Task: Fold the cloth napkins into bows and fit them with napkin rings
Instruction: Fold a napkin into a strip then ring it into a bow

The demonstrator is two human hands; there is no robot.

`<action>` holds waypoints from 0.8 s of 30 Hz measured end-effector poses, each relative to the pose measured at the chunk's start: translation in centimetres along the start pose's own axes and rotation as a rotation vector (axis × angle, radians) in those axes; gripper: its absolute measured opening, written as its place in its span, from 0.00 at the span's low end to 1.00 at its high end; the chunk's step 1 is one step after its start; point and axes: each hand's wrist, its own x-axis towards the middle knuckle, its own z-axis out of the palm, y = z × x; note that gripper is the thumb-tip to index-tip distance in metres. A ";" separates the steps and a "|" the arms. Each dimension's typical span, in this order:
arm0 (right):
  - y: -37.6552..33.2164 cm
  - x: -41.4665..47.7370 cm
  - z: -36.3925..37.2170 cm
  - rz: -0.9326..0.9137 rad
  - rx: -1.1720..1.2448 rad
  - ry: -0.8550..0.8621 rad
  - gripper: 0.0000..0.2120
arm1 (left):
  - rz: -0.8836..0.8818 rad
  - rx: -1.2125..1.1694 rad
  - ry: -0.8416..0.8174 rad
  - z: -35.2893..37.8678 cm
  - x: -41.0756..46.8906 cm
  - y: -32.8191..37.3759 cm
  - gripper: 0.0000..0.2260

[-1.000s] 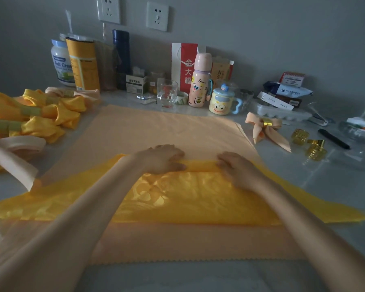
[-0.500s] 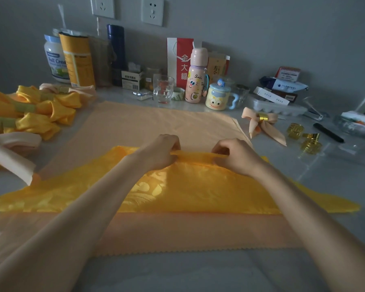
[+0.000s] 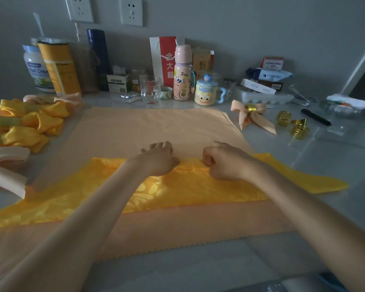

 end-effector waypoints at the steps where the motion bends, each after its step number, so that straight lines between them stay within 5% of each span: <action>1: -0.3 0.2 -0.5 0.041 0.066 -0.021 0.04 | -0.013 0.055 -0.052 0.4 -0.1 0.1 0.21; 6: -2.4 2.7 1.1 -0.014 0.016 0.307 0.10 | -0.096 0.138 -0.115 1.4 -0.7 1.3 0.24; 9: -3.4 3.9 4.2 -0.133 0.081 0.187 0.16 | -0.098 0.095 -0.123 1.4 -0.5 1.2 0.23; 15: -0.4 3.4 4.1 0.109 0.077 -0.004 0.28 | -0.063 0.088 -0.091 1.6 -0.3 0.2 0.24; 21: 4.3 1.1 3.7 0.236 0.106 -0.007 0.27 | 0.057 0.025 0.117 2.7 -1.1 -0.9 0.24; 24: 5.3 0.3 3.4 0.251 0.107 0.020 0.27 | 0.143 -0.101 0.093 1.7 -1.5 -2.9 0.25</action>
